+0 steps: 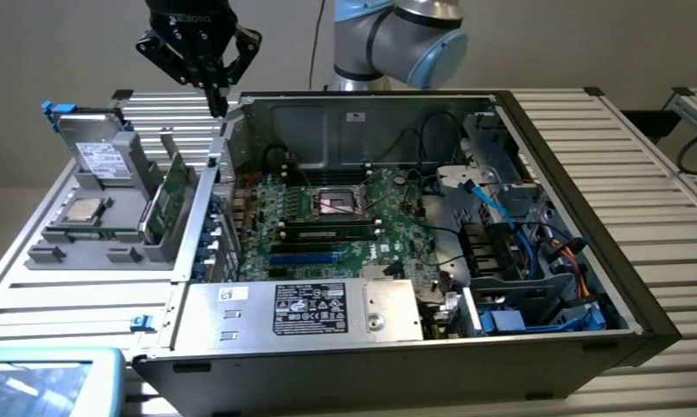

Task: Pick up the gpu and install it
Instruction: 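Reach for the gpu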

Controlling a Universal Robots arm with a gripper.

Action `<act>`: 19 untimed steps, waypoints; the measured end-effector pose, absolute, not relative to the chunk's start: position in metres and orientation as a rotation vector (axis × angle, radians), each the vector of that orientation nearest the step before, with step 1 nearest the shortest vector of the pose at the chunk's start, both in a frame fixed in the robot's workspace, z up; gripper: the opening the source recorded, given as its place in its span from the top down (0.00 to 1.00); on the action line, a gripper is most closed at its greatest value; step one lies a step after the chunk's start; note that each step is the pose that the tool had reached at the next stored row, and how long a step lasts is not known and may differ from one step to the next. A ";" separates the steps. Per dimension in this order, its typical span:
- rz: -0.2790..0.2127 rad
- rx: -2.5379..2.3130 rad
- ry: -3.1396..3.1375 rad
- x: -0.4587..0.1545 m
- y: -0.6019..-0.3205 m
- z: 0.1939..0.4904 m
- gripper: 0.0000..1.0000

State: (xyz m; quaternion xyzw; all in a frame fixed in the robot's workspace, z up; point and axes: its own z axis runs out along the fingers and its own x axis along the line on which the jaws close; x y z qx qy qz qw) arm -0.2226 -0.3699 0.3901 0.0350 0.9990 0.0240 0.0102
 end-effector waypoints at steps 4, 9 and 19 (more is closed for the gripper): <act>0.075 0.109 3.119 -0.237 -0.367 0.389 0.88; 0.075 0.109 3.124 -0.259 -0.365 0.387 0.88; 0.075 0.111 3.142 -0.294 -0.365 0.381 0.88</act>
